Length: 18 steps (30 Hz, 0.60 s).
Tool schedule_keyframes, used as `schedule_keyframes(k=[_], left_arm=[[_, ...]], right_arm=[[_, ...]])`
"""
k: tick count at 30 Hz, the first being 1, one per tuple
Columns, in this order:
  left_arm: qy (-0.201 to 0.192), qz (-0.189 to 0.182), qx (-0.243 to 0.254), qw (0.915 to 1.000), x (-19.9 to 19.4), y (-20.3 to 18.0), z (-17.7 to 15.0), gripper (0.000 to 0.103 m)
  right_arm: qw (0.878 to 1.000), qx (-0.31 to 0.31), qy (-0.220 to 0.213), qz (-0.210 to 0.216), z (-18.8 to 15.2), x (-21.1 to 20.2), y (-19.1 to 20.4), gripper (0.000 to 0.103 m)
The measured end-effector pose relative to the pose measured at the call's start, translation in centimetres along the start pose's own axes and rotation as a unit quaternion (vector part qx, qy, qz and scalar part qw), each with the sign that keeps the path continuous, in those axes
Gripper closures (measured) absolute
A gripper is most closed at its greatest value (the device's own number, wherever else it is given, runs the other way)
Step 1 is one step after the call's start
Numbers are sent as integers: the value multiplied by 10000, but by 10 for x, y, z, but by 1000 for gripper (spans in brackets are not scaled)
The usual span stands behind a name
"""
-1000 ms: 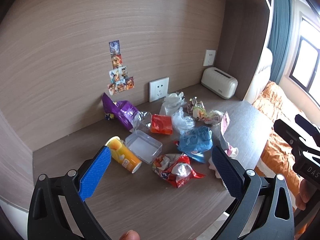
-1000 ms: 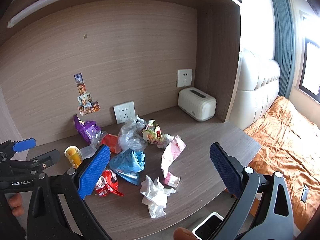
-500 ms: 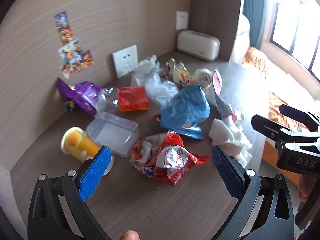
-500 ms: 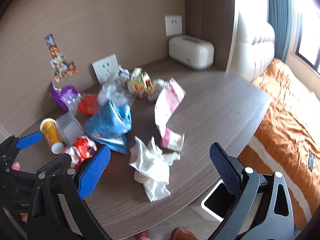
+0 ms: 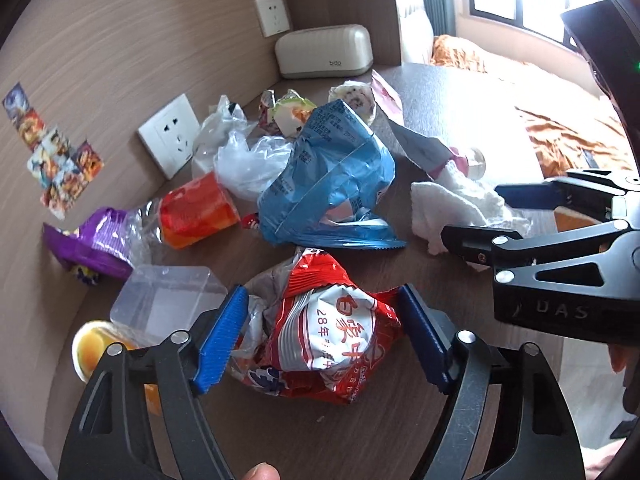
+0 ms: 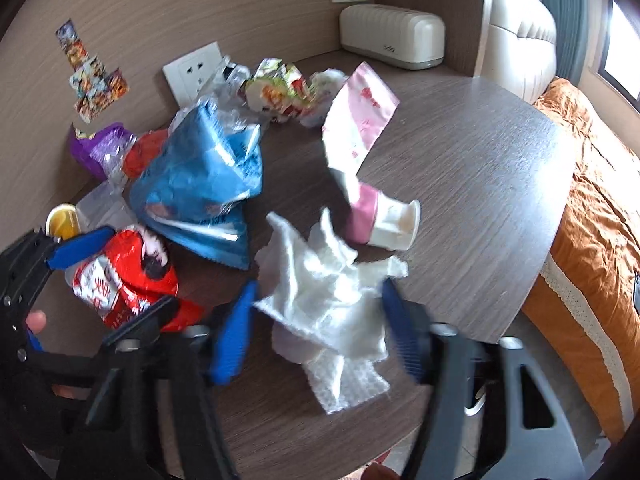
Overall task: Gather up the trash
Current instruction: 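Grasp the red-and-white wrapper with the left gripper while the right gripper grasps the white tissue, then carry both items over the white bin and open both grippers to drop them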
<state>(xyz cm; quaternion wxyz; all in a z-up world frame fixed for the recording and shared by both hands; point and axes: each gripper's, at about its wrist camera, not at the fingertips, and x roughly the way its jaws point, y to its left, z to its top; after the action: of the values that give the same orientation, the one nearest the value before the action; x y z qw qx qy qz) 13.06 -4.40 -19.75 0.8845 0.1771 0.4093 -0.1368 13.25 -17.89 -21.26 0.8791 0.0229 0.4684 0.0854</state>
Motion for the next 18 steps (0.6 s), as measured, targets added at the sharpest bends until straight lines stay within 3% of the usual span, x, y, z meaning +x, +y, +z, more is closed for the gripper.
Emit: schedule_keyframes(k=[1,4,9,13,18], left_arm=[[-38,35,57,10000,0,-2,-1,34],[-149,124,123,9997,-3,-4,-4,41],[-178,187,69,9996,-15,0,-11,48],[-306,447,165,9984,-42,-2,-10,49],[-463,375,155,9981,-77,-27,5,49]], right_arm=[[10000,-56,39,-46,-2,2,2,65],[9999,-109,12,-125,-5,-3,6,73],[9997,-27,-192,-119,-5,-31,1,74],[9993,-4,-374,-47,-6,-53,-9,74],[9986,21,-501,166,-12,-78,-37,74]])
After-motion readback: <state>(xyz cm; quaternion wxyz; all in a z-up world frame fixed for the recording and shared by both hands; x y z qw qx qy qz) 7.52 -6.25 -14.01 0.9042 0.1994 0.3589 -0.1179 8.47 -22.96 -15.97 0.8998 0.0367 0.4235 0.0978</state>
